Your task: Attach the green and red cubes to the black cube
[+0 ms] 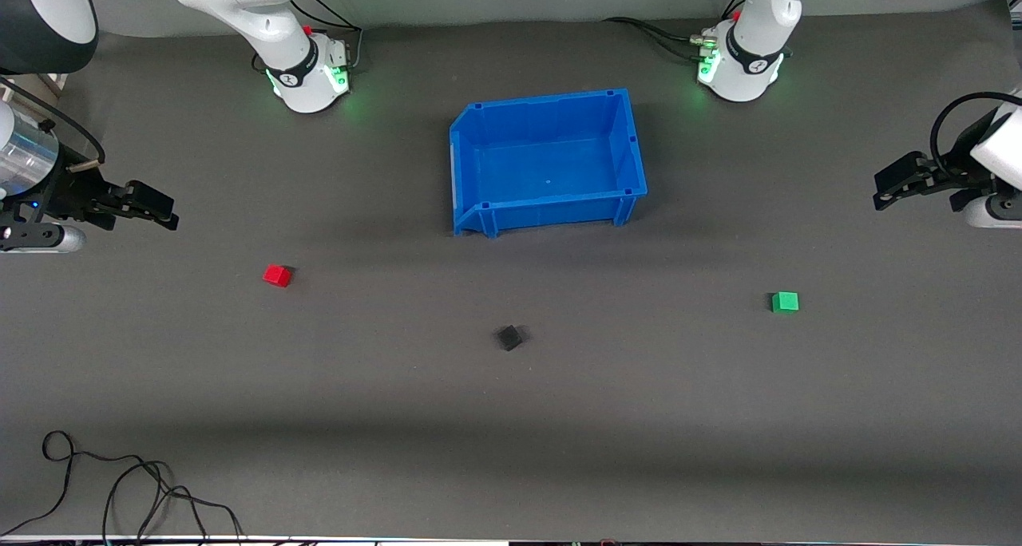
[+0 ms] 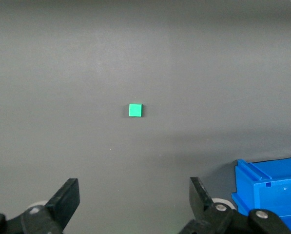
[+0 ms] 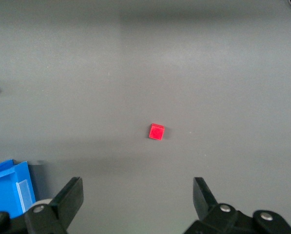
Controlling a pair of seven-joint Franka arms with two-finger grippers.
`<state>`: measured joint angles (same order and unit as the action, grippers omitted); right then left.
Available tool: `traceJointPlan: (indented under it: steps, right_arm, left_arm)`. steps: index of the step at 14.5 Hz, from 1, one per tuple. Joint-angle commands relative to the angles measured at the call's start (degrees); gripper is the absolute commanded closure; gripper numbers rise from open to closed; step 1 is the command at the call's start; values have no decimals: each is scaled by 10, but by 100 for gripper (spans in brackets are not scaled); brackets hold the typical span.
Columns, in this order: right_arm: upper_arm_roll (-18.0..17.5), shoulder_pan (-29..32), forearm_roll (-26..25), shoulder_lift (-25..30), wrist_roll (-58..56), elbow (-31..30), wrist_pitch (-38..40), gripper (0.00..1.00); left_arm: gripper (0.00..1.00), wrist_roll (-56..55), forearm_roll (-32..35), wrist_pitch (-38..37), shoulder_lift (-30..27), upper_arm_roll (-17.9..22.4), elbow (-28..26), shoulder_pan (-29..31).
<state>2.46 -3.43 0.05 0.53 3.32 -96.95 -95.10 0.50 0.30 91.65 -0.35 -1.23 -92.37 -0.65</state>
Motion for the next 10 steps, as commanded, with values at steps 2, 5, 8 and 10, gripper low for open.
traceJointPlan:
  steps: [2,5,8,10]
  right_arm:
    - [2,-3,8,5,-10,-3,0,0]
    - [2,-3,8,5,-9,-2,0,0]
    - [2,-3,2,5,-4,-3,1,0]
    - [3,-3,-3,7,-2,-6,-2,0]
  left_arm:
    - [0,9,9,-17,8,-5,18,5]
    - [0,8,9,-20,8,-5,18,4]
    - [0,11,9,-31,8,-5,21,4]
    - [0,10,9,-31,8,-5,24,3]
